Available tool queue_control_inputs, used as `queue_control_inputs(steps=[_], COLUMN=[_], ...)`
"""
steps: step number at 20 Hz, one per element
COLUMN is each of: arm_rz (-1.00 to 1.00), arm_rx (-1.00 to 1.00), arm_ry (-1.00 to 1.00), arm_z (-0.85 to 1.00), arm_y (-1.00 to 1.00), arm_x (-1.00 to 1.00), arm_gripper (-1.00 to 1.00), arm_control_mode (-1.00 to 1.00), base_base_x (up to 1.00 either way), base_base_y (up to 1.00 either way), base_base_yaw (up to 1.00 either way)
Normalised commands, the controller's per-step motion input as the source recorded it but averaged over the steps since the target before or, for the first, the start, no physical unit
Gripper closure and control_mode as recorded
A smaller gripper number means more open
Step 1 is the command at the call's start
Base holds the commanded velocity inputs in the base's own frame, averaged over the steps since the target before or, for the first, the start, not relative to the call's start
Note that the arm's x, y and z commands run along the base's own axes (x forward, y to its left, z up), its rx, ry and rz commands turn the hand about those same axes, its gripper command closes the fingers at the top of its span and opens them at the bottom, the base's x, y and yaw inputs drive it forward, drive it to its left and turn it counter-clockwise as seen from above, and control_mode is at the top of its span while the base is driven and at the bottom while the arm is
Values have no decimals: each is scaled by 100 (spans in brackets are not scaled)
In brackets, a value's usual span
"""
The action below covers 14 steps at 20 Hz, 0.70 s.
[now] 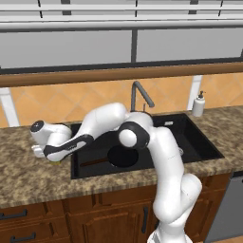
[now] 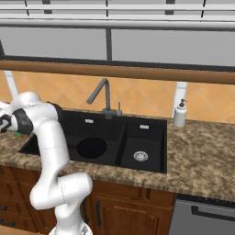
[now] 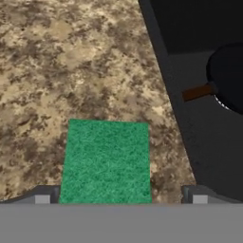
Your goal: Pick the pan and sponge and place them into the sink. Then turn on the water.
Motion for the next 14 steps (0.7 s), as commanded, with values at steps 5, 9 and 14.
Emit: queue_control_inputs(steps=[5,9,14], arm_rz=[0,0,0], arm_rx=[-1,-3,-2], arm_ry=[0,0,0], arm_z=[-19,-38,-62], arm_y=[0,0,-14], arm_x=[8,0,-6], arm_gripper=[-100,-100,-100], arm_control_mode=[-100,-100,-100], base_base_x=[0,0,0], base_base_y=[0,0,0], base_base_yaw=[0,0,0])
